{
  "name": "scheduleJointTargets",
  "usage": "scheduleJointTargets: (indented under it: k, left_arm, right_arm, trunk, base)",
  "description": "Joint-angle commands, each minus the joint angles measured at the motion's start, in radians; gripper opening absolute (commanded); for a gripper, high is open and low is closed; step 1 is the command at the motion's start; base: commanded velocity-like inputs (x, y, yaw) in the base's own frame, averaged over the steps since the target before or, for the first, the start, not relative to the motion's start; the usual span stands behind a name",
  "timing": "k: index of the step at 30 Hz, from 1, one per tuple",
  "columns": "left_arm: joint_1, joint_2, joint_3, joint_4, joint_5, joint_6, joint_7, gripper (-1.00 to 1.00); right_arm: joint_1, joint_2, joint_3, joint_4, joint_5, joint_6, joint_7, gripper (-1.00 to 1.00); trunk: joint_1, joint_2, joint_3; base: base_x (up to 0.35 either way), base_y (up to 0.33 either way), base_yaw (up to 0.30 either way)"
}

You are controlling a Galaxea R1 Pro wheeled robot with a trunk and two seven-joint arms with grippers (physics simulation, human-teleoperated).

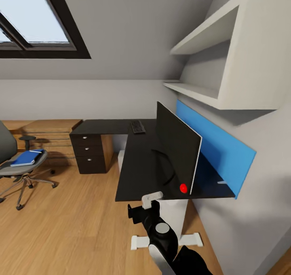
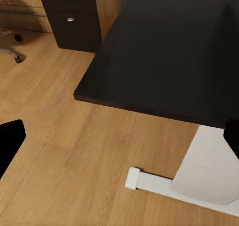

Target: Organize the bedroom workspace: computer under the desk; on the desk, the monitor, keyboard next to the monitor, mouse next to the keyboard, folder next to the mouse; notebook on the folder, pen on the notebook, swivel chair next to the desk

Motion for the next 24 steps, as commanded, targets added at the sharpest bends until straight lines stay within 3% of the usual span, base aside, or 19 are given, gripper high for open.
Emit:
scheduleJointTargets:
  k: [1, 11, 24]
  left_arm:
    - [-0.029, 0.0, 0.003, -0.001, 0.008, 0.042, -0.003, 1.0]
    - [-0.113, 0.008, 0.007, 0.0, 0.007, 0.132, 0.009, 1.0]
    - [-0.13, 0.003, 0.009, 0.001, 0.007, 0.149, 0.013, 1.0]
  right_arm:
    - [0.022, -0.006, 0.003, -0.056, -0.009, 0.037, -0.008, 1.0]
    - [0.037, -0.009, 0.003, -0.093, -0.007, 0.061, -0.003, 1.0]
    - [0.037, -0.005, 0.002, -0.094, -0.005, 0.059, -0.001, 1.0]
  trunk:
    - [0.001, -0.001, -0.001]
    - [0.001, -0.001, -0.001]
    - [0.001, -0.001, -0.001]
  base:
    - [0.272, 0.222, -0.117]
    - [0.239, 0.252, -0.087]
    - [0.101, 0.301, -0.006]
